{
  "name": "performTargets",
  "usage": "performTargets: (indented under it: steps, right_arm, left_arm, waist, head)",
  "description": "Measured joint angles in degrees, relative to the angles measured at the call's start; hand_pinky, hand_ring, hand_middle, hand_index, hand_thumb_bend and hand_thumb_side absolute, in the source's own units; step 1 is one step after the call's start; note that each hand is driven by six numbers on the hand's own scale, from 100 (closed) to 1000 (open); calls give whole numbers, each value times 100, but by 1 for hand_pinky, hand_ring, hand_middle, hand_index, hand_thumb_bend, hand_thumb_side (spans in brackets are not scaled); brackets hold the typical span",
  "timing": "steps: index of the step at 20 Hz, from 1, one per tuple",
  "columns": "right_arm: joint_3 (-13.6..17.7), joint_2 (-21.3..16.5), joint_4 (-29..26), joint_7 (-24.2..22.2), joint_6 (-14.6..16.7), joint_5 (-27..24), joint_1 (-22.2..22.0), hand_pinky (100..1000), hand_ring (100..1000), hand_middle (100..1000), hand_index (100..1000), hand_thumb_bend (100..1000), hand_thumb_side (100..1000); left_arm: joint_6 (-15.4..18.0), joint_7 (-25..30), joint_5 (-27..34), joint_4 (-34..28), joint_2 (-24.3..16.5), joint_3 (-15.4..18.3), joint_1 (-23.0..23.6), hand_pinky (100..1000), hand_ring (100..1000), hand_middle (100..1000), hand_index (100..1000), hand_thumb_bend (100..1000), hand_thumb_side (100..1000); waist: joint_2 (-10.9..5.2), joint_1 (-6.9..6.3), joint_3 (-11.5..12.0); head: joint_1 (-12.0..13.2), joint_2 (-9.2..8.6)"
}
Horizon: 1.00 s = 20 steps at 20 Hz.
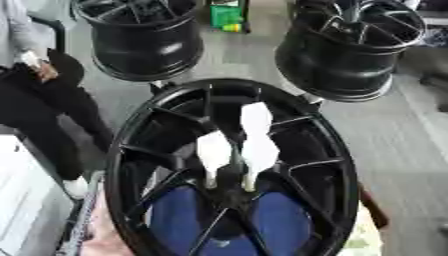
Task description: Pull the pin out of the wheel hub.
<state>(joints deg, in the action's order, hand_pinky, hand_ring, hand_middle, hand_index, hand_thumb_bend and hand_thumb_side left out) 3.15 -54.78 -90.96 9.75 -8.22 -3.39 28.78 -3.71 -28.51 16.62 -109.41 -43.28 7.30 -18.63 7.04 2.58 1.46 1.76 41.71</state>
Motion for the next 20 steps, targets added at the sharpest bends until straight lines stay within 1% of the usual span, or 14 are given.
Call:
performTargets:
  steps: [20]
  right_arm:
    - [-2,0,-1,-15,-10,23,40,843,796,789,861,100,649]
  left_arm:
    - [-10,-5,-5,0,0,0,29,743,810,676,824,337,617]
  waist:
    - [0,3,-1]
  head:
    - [0,0]
